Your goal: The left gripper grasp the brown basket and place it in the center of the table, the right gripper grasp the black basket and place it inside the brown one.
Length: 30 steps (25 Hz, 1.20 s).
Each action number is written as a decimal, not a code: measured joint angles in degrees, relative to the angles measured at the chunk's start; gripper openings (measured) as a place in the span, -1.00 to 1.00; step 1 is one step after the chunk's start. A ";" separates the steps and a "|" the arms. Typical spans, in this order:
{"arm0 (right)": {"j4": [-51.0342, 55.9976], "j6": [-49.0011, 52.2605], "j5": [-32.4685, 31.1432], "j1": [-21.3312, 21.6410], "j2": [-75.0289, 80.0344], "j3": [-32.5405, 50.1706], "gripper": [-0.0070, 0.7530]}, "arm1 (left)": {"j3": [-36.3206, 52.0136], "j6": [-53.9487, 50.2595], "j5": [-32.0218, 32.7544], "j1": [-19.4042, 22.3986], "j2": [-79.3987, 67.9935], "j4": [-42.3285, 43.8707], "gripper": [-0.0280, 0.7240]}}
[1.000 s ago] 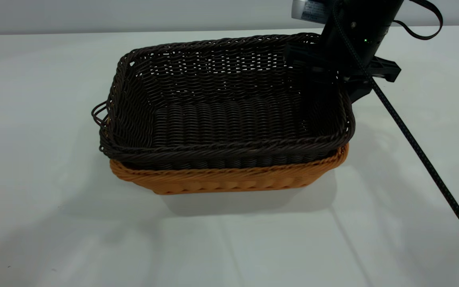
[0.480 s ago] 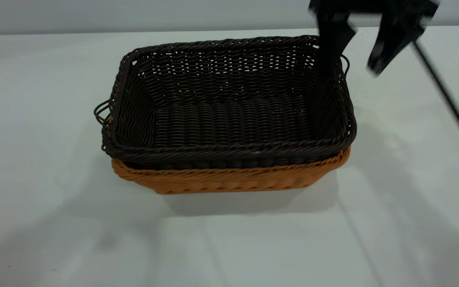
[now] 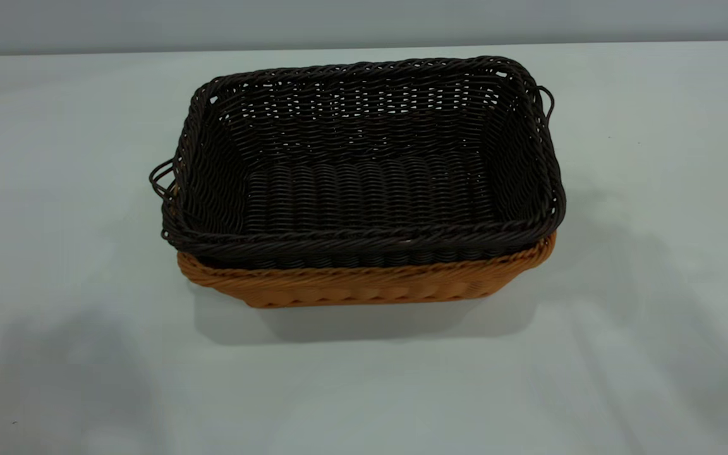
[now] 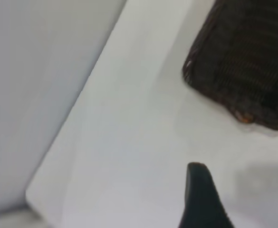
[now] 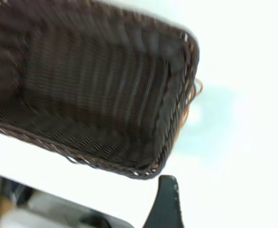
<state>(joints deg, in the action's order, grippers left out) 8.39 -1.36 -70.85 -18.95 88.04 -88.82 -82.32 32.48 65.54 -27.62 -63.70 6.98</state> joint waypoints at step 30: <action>-6.96 1.36 7.55 0.00 -66.78 61.74 0.52 | 46.84 -39.08 1.28 0.00 22.25 -0.40 0.13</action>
<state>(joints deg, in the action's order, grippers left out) 1.44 0.00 -63.30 -18.95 21.26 -27.09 -35.49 -6.60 66.82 -27.62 -41.45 6.59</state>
